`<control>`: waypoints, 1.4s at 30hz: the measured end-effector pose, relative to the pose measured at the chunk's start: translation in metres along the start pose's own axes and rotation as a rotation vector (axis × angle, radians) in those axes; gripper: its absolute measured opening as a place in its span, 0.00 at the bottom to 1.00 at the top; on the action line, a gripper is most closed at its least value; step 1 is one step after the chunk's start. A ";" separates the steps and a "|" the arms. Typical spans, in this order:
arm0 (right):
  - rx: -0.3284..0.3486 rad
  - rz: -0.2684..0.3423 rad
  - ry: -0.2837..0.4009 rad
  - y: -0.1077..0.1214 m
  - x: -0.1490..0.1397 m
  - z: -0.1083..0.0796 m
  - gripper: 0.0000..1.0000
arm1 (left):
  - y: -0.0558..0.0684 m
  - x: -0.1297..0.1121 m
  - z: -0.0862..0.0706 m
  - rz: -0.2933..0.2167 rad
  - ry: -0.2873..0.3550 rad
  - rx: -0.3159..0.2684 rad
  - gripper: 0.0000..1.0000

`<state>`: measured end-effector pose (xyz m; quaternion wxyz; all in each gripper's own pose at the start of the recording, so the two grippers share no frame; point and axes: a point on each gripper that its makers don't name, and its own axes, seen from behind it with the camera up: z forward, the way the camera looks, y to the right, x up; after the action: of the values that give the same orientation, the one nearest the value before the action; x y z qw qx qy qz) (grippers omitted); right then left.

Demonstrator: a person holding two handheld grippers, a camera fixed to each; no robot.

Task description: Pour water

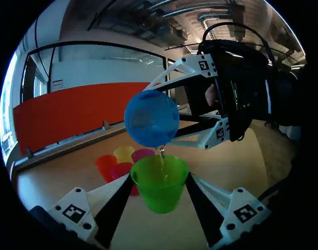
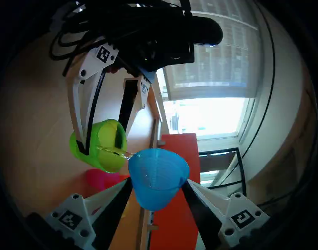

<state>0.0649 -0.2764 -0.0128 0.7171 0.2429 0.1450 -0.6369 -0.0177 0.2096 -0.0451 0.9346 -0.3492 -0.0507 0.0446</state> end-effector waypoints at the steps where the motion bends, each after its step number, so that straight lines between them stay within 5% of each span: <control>1: -0.002 -0.003 -0.001 0.000 0.001 0.000 0.88 | 0.000 0.000 0.000 -0.001 0.000 0.000 0.87; 42: -0.022 -0.138 -0.011 -0.007 0.013 -0.004 0.87 | 0.003 -0.001 0.005 0.001 -0.008 -0.008 0.87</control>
<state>0.0602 -0.2862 -0.0242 0.6750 0.2210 0.1646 -0.6844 -0.0195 0.2155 -0.0435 0.9330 -0.3528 -0.0545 0.0461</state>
